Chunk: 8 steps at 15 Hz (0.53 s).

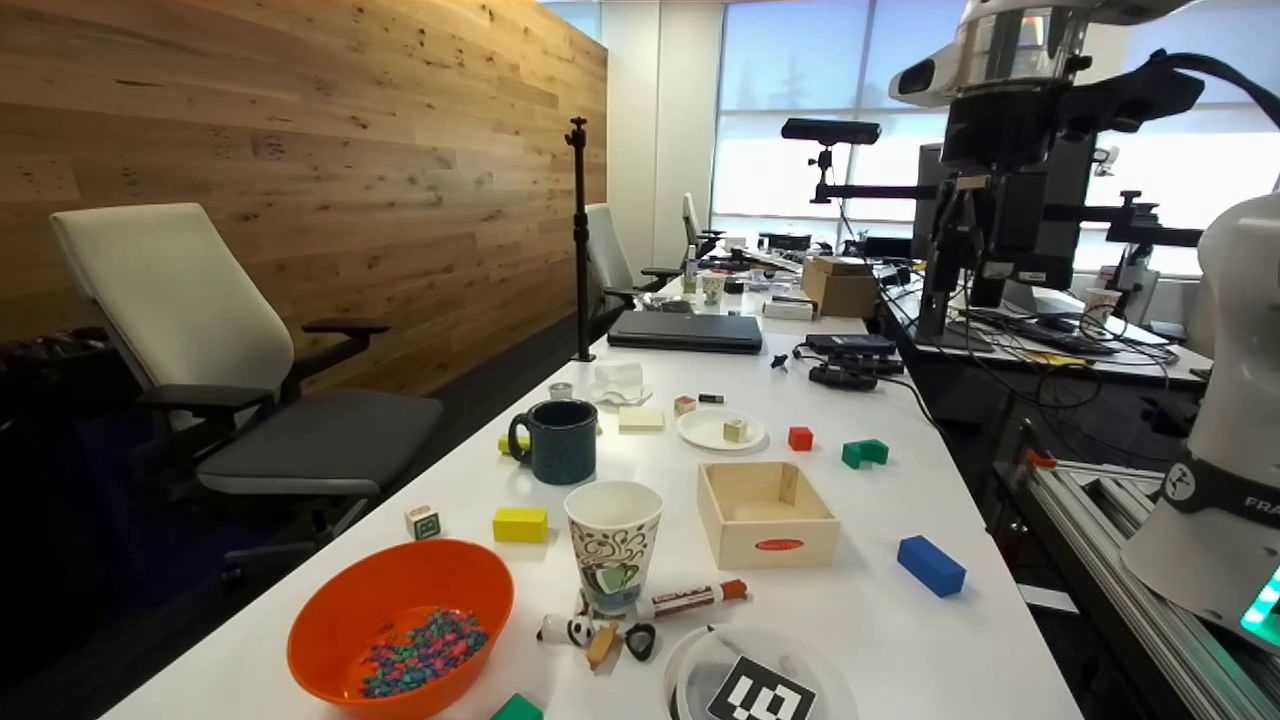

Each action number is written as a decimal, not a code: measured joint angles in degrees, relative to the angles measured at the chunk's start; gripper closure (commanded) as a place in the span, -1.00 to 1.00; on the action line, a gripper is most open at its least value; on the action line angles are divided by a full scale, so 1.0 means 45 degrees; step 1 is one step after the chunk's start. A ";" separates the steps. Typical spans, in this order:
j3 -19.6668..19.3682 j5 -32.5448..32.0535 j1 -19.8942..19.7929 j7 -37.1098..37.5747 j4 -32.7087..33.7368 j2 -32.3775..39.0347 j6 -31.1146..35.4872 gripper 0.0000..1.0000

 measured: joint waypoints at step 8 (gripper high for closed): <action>0.0049 -0.0150 -0.0238 0.0232 -0.0002 -0.0034 -0.0308 -1.00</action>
